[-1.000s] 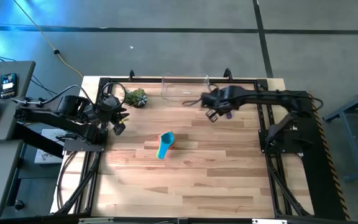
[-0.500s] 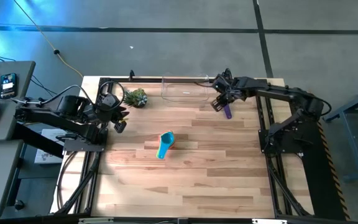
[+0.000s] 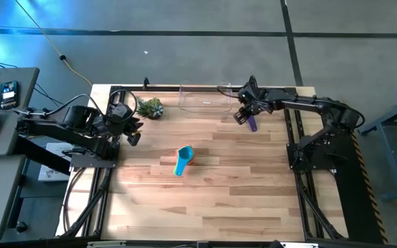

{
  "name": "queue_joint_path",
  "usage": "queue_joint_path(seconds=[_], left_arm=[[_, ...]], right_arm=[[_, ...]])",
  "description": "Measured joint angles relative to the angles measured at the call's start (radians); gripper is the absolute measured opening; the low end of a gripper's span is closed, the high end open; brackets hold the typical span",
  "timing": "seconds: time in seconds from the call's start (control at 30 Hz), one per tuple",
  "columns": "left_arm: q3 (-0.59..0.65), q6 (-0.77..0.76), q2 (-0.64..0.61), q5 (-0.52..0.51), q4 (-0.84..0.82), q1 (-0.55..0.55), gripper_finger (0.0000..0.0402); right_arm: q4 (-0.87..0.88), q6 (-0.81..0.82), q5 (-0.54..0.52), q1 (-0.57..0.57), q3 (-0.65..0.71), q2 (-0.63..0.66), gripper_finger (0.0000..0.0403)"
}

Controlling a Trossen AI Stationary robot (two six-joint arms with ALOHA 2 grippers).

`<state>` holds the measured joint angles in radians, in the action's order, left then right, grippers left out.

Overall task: Nest measuring cups in basket
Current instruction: Stack the violet measuring cup on top of the light blue measuring cup

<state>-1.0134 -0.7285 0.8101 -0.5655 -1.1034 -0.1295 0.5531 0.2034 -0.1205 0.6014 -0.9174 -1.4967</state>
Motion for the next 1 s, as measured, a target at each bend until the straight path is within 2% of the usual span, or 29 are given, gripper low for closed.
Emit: queue_joint_path(seconds=[0.1, 0.73, 0.83, 1.0], left_arm=[[0.000, -0.003, 0.000, -0.001, 0.000, 0.000, 0.0104], [0.000, -0.030, 0.000, 0.000, 0.000, 0.000, 0.0104], [0.000, -0.030, 0.000, 0.000, 0.000, 0.000, 0.0104], [0.000, -0.029, 0.000, 0.000, 0.000, 0.000, 0.0104]], right_arm=[[-0.043, -0.005, 0.021, 0.011, 0.023, -0.006, 0.0135], [-0.048, -0.025, 0.012, 0.027, 0.025, -0.154, 0.0130], [-0.047, -0.021, 0.005, 0.027, 0.025, -0.154, 0.0104], [-0.045, 0.011, 0.002, 0.027, 0.025, -0.154, 0.0020]])
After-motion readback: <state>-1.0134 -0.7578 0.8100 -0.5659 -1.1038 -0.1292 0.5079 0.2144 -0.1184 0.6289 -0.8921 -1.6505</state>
